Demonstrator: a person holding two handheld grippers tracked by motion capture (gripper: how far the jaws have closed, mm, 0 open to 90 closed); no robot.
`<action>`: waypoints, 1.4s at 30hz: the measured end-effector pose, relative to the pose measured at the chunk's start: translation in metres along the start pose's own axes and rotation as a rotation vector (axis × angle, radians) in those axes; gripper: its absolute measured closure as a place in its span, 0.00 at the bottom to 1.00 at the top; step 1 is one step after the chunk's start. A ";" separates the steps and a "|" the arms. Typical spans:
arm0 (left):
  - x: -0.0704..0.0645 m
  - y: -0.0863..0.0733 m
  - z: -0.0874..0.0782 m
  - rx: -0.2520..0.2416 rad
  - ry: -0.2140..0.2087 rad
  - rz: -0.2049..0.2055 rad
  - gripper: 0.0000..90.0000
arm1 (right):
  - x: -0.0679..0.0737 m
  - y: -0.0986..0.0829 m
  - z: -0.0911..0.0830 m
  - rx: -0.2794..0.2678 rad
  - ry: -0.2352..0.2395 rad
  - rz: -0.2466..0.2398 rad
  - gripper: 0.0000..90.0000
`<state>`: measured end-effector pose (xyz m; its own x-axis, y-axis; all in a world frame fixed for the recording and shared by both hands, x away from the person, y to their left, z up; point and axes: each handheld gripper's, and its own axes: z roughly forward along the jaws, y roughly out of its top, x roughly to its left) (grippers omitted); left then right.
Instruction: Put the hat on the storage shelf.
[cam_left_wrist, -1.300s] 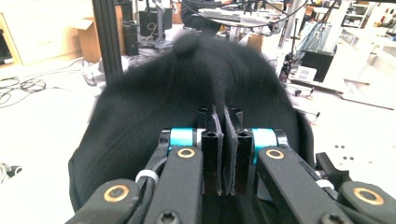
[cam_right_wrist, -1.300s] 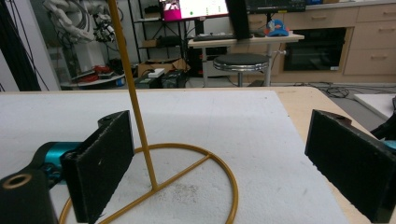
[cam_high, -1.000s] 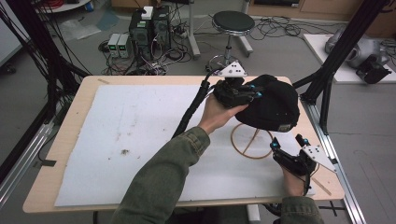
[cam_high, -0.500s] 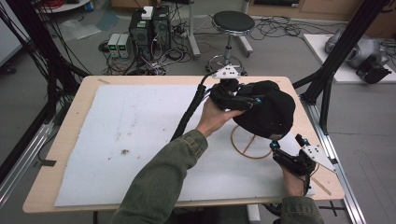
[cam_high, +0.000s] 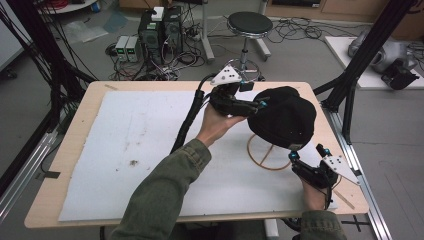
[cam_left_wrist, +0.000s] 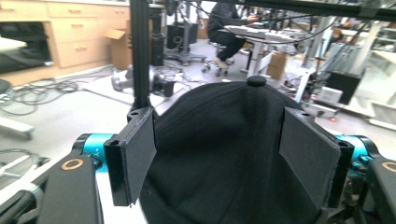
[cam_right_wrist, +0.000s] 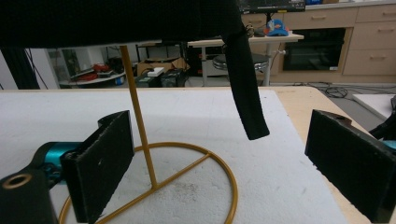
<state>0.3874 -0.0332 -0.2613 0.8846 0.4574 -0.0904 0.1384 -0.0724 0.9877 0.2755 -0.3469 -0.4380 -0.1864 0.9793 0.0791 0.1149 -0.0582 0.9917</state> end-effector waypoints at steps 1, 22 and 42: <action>0.001 0.000 -0.004 -0.005 0.007 0.004 0.30 | 0.000 0.000 0.000 0.001 -0.001 0.000 0.08; 0.015 -0.034 -0.083 -0.049 0.102 -0.017 0.29 | 0.001 0.000 -0.001 0.000 -0.011 -0.003 0.08; 0.026 -0.083 -0.164 -0.142 0.389 0.005 0.22 | 0.002 0.000 -0.002 -0.009 -0.023 -0.005 0.08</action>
<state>0.3254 0.1303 -0.3249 0.6471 0.7602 -0.0578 0.0482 0.0350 0.9982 0.2728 -0.3453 -0.4374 -0.1644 0.9838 0.0715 0.1053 -0.0546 0.9929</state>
